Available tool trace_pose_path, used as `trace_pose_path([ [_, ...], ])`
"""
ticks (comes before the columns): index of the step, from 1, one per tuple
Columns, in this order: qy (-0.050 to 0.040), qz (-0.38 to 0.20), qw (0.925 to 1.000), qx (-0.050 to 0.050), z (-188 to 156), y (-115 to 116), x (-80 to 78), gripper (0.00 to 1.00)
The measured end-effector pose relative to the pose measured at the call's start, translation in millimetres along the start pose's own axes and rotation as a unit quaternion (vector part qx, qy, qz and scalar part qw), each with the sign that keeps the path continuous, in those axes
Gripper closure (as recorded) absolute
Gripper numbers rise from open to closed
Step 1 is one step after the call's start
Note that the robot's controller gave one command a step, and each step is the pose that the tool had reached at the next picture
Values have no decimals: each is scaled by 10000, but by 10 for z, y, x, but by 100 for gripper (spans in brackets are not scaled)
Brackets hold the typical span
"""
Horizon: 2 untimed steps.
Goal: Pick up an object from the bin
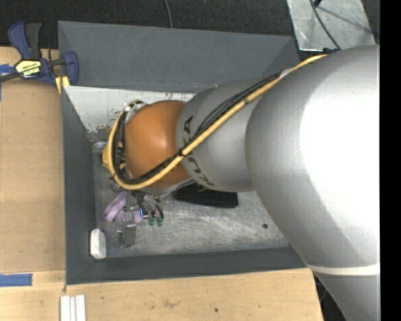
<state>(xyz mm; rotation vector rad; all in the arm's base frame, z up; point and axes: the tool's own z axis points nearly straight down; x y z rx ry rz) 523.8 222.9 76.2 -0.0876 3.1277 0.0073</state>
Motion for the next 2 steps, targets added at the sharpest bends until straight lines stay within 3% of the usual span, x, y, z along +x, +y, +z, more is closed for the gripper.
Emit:
trace_pose_path([
  [1, -21, -483, 9988, -7, 19, -26, -104, 100],
  [2, -21, -483, 9988, -6, 19, -26, -104, 100],
])
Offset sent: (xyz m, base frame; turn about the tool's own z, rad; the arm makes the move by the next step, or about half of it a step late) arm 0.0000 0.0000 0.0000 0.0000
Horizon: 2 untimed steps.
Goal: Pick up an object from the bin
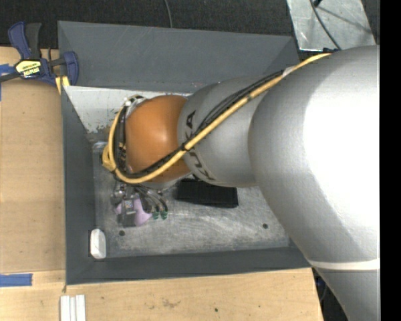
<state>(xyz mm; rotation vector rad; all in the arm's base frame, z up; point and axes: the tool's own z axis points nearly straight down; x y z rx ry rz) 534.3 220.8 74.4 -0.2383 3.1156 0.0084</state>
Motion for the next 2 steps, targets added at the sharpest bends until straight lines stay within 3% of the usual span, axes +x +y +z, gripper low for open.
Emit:
trace_pose_path([
  [1, 14, 1, 10000, 2, -14, -1, 1, 100],
  [2, 92, -3, 10000, 22, -98, -8, 34, 100],
])
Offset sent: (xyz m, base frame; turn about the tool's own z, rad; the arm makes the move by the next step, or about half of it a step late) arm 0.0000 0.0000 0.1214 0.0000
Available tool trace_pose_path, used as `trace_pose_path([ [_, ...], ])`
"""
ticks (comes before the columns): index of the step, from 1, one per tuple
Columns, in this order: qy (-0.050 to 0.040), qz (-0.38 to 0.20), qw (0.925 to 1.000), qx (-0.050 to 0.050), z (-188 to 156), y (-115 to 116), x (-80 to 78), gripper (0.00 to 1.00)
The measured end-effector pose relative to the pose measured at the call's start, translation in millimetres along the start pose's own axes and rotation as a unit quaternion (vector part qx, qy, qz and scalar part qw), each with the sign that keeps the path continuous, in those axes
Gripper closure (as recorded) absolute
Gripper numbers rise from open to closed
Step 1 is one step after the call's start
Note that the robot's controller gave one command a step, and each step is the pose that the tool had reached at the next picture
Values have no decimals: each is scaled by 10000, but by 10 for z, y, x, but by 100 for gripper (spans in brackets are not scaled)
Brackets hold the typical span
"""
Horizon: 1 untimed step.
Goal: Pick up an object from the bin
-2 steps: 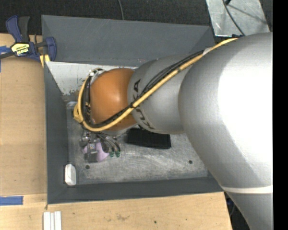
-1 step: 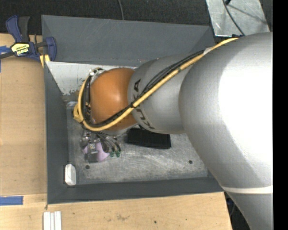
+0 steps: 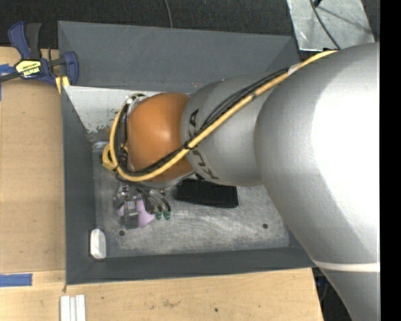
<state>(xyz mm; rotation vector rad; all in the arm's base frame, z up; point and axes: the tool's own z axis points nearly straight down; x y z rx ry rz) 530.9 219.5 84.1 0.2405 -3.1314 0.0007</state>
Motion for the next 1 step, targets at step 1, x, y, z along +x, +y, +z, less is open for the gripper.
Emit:
trace_pose_path([
  [1, 20, 0, 10000, 5, -225, -2, 13, 100],
])
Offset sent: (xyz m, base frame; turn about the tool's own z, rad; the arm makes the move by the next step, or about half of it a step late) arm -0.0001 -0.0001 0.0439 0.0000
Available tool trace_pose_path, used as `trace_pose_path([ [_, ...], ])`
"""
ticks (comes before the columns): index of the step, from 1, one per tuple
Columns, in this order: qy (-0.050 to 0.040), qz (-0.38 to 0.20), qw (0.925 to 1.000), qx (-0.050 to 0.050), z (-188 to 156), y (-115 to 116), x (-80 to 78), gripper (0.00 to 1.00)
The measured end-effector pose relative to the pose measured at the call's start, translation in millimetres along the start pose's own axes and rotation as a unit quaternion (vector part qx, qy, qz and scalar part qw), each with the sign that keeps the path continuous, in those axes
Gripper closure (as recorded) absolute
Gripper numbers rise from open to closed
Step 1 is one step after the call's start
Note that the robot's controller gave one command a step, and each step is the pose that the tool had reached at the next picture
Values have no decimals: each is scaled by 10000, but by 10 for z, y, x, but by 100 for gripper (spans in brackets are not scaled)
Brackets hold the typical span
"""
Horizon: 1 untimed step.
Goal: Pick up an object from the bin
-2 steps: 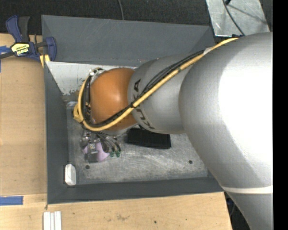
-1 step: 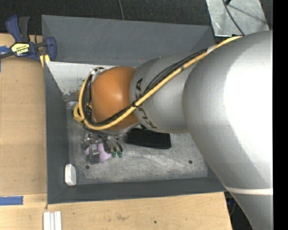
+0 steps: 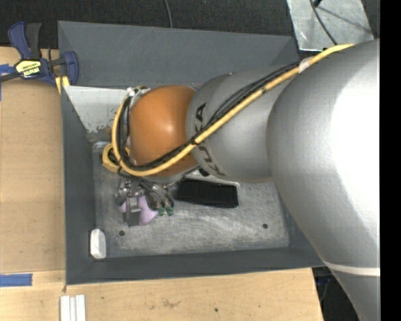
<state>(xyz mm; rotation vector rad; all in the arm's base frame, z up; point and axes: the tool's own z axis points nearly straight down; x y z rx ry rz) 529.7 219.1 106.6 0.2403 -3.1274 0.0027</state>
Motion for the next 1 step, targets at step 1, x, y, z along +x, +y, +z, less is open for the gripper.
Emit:
trace_pose_path([
  [1, -40, 1, 10000, -9, -184, 3, -19, 100],
])
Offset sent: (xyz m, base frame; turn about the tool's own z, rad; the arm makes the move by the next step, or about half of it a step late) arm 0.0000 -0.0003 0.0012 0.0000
